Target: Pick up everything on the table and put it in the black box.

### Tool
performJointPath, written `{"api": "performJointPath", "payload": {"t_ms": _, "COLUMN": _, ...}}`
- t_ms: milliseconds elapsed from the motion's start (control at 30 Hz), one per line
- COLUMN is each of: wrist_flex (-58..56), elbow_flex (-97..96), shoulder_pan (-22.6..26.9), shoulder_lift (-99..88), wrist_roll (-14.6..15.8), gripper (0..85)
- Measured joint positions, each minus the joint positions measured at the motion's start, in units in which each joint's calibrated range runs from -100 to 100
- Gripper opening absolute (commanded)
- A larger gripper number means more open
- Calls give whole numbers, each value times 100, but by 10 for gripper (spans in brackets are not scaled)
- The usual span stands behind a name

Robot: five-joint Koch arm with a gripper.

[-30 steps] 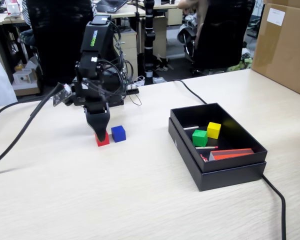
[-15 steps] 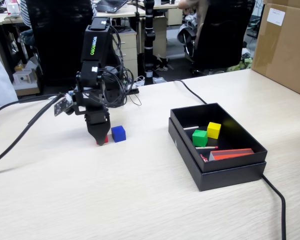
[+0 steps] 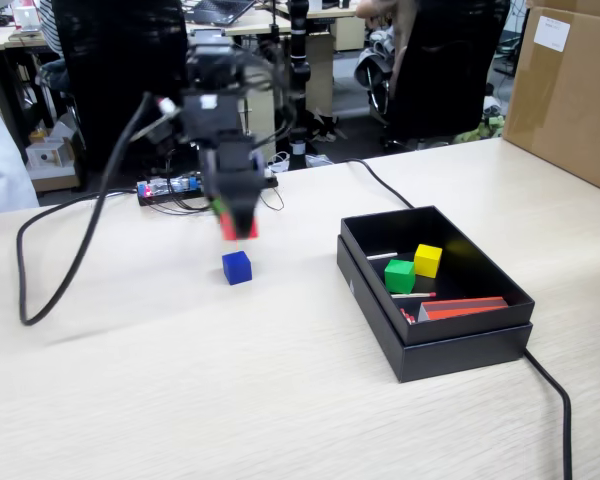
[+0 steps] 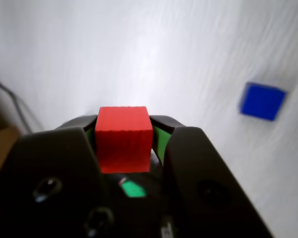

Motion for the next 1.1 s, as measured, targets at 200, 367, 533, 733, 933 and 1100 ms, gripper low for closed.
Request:
{"api": "performJointPath", "payload": {"t_ms": 200, "wrist_flex": -77, "elbow_flex": 1287, "shoulder_pan": 904, "shoulder_lift": 1333, "wrist_roll": 440, "gripper": 82}}
{"api": "performJointPath", "payload": {"t_ms": 367, "wrist_flex": -101, "elbow_flex": 1524, "shoulder_pan": 1387, "shoulder_lift": 2706, "wrist_roll": 772, "gripper": 84}}
{"api": "performJointPath", "payload": {"t_ms": 533, "wrist_flex": -101, "elbow_flex": 1652, "shoulder_pan": 1543, "shoulder_lift": 3534, "wrist_roll": 913, "gripper": 92}}
{"api": "performJointPath", "payload": {"t_ms": 733, "wrist_flex": -101, "elbow_flex": 1634, "shoulder_pan": 1495, "shoulder_lift": 3896, "wrist_roll": 1040, "gripper": 120}}
{"api": "performJointPath", "payload": {"t_ms": 933, "wrist_flex": -108, "elbow_flex": 1433, "shoulder_pan": 1446, "shoulder_lift": 3961, "wrist_roll": 1040, "gripper": 396}}
{"api": "performJointPath", "payload": {"t_ms": 1100, "wrist_flex": -511, "elbow_flex": 1333, "shoulder_pan": 1397, "shoulder_lift": 3754, "wrist_roll": 1040, "gripper": 440}}
